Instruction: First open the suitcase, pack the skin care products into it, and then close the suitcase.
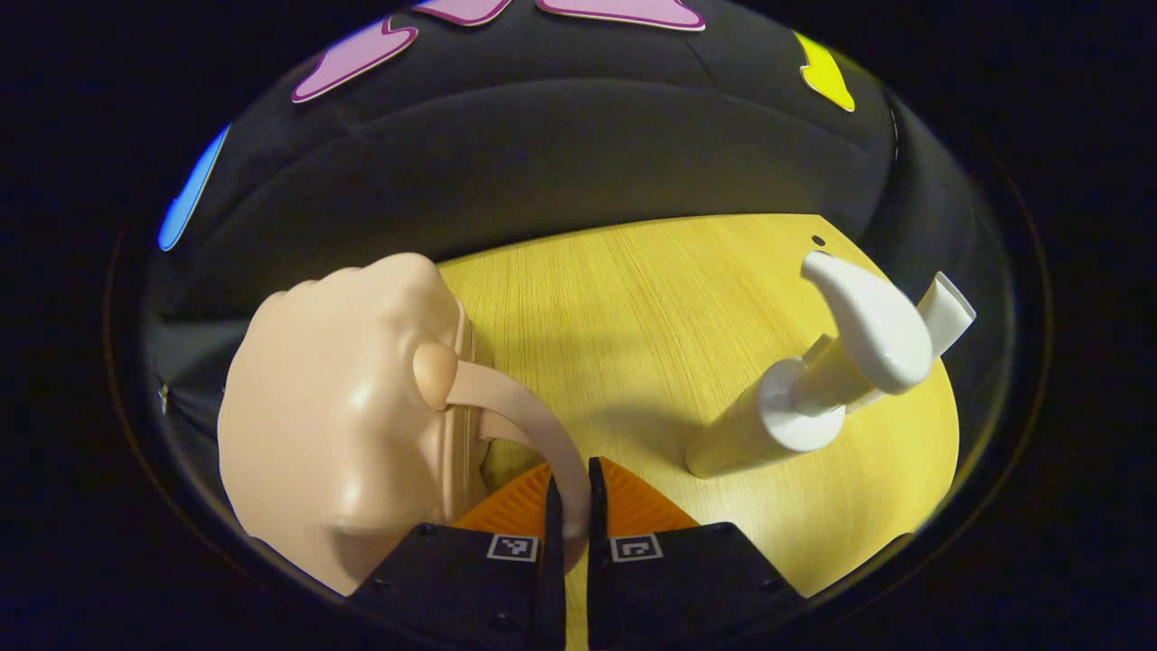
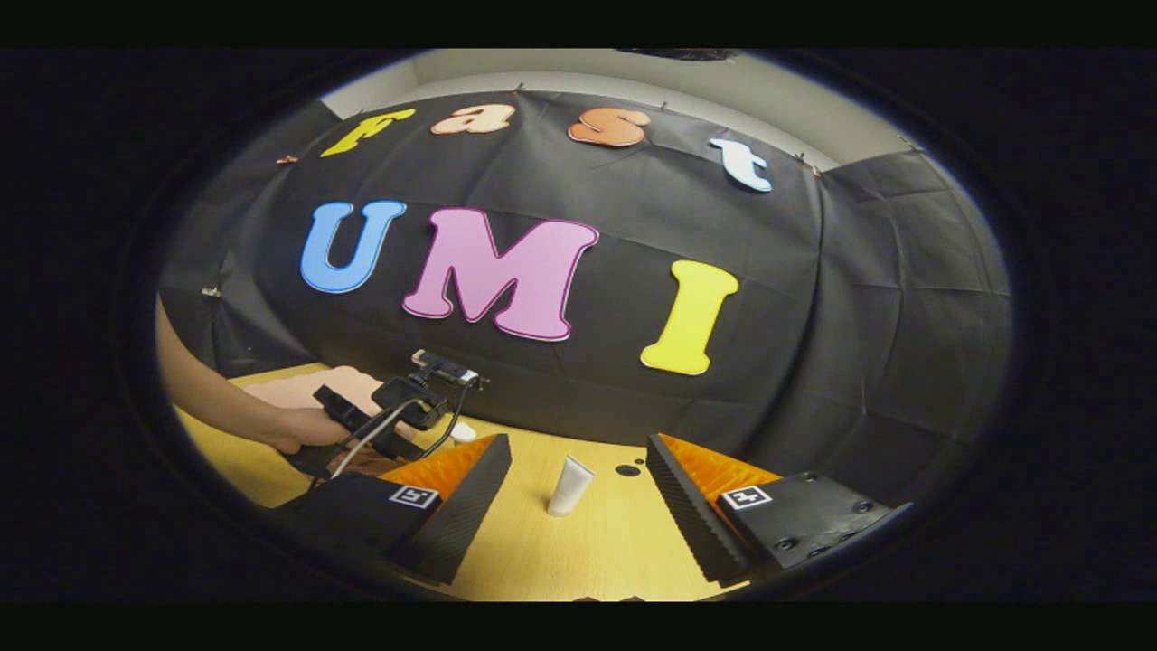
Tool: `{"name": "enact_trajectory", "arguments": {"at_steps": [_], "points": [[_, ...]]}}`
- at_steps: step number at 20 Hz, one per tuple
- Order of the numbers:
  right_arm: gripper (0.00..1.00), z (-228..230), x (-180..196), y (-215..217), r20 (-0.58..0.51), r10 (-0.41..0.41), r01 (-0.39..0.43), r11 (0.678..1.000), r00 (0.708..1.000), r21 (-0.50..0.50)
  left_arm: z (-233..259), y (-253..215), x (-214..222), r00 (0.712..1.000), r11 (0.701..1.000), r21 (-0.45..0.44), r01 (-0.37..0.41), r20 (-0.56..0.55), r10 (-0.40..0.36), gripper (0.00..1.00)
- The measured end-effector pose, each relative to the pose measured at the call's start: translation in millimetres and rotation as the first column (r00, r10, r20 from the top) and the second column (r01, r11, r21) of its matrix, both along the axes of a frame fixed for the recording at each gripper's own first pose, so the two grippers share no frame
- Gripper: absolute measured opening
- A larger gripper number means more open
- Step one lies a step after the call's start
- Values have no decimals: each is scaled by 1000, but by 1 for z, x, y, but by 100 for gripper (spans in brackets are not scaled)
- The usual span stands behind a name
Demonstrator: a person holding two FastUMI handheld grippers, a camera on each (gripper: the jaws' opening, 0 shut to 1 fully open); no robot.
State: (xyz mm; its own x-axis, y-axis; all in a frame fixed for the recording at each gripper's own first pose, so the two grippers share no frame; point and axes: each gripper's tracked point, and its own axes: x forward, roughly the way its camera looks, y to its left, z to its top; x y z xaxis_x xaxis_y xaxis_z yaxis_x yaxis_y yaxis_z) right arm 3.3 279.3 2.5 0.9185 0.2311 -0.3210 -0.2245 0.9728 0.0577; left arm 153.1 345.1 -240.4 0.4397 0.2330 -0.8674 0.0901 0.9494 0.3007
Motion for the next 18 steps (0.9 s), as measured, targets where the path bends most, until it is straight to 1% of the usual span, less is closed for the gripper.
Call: {"name": "enact_trajectory", "arguments": {"at_steps": [2, 3, 5, 7, 10, 13, 15, 18], "points": [[97, 1, -4, 6, -19, -12, 13, 1000, 1000, 21, 23, -7, 2, 1000, 998, -59, -18, 11, 19, 14], [97, 2, -6, 9, -23, -17, 17, 1000, 1000, 16, 36, -8, 1, 1000, 996, -84, -17, 8, 17, 14], [97, 7, -9, 19, -8, -9, 9, 1000, 1000, -11, 73, -9, 5, 999, 993, -121, 7, 44, -1, 14], [97, 12, -11, 30, -1, 3, -3, 1000, 1000, -22, 111, 0, 12, 996, 992, -126, 22, 87, -11, 14], [97, 20, -15, 48, -17, 1, -1, 1000, 1000, 17, 162, 18, 20, 993, 986, -167, 1, 118, 19, 14], [97, 30, -19, 62, -36, -12, 13, 999, 999, 43, 205, 49, 31, 989, 978, -205, -20, 141, 50, 14], [97, 39, -19, 69, -26, -18, 19, 999, 999, 39, 233, 78, 42, 983, 977, -210, -37, 166, 73, 14], [97, 44, -21, 82, -34, -21, 22, 999, 999, 33, 275, 141, 54, 975, 986, -154, -59, 204, 90, 14]]}}
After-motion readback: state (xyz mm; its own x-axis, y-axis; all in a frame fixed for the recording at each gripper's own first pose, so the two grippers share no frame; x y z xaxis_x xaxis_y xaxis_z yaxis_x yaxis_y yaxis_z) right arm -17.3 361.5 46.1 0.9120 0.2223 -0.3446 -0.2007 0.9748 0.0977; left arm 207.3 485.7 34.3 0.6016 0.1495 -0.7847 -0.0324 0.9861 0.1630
